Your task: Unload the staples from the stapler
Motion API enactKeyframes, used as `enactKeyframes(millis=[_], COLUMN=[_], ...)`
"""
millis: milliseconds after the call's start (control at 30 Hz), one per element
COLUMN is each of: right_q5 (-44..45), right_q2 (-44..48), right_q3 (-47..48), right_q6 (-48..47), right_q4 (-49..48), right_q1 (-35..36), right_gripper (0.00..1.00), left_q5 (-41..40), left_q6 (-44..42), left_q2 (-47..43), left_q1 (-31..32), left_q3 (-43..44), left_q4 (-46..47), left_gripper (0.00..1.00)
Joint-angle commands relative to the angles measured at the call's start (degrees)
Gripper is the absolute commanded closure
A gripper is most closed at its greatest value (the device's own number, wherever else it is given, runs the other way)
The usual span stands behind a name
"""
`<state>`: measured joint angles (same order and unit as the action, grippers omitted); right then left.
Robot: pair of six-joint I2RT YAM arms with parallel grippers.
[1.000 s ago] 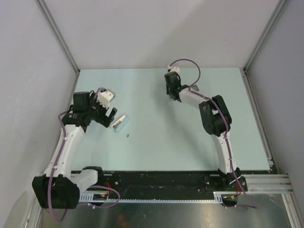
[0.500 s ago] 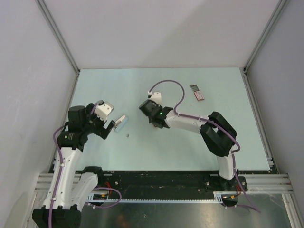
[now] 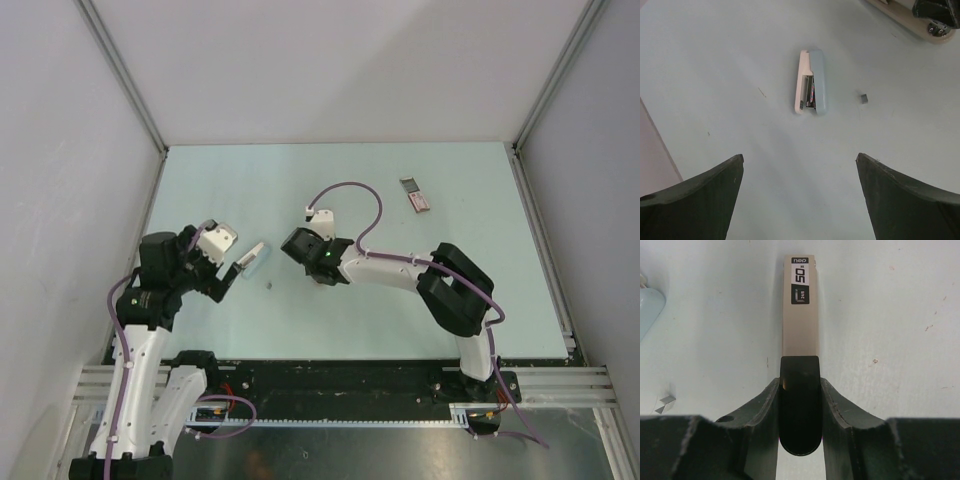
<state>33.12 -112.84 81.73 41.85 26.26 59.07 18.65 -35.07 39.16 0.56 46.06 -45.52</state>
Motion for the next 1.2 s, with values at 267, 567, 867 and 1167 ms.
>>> enactKeyframes(millis=[267, 567, 867, 1167], right_q5=[-4.8, -6.5, -8.5, -19.8], right_q2=[-0.5, 1.4, 11.1, 8.9], right_q3=[0.4, 0.6, 1.2, 1.4], right_q6=[0.3, 0.9, 3.8, -7.6], right_q4=[-0.5, 2.6, 6.8, 7.6], right_q1=[-0.1, -1.4, -5.0, -9.7], right_gripper=[0.51, 0.10, 0.01, 0.58], left_q5=[1.6, -2.0, -2.4, -2.1], left_q6=[-0.1, 0.4, 0.3, 1.1], left_q2=[-1.2, 1.6, 1.4, 0.5], left_q1=[-0.4, -0.4, -2.6, -2.8], left_q3=[3.1, 4.4, 3.7, 3.1], left_q4=[-1.1, -0.9, 1.2, 3.1], left_gripper=[0.00, 0.01, 0.00, 0.00])
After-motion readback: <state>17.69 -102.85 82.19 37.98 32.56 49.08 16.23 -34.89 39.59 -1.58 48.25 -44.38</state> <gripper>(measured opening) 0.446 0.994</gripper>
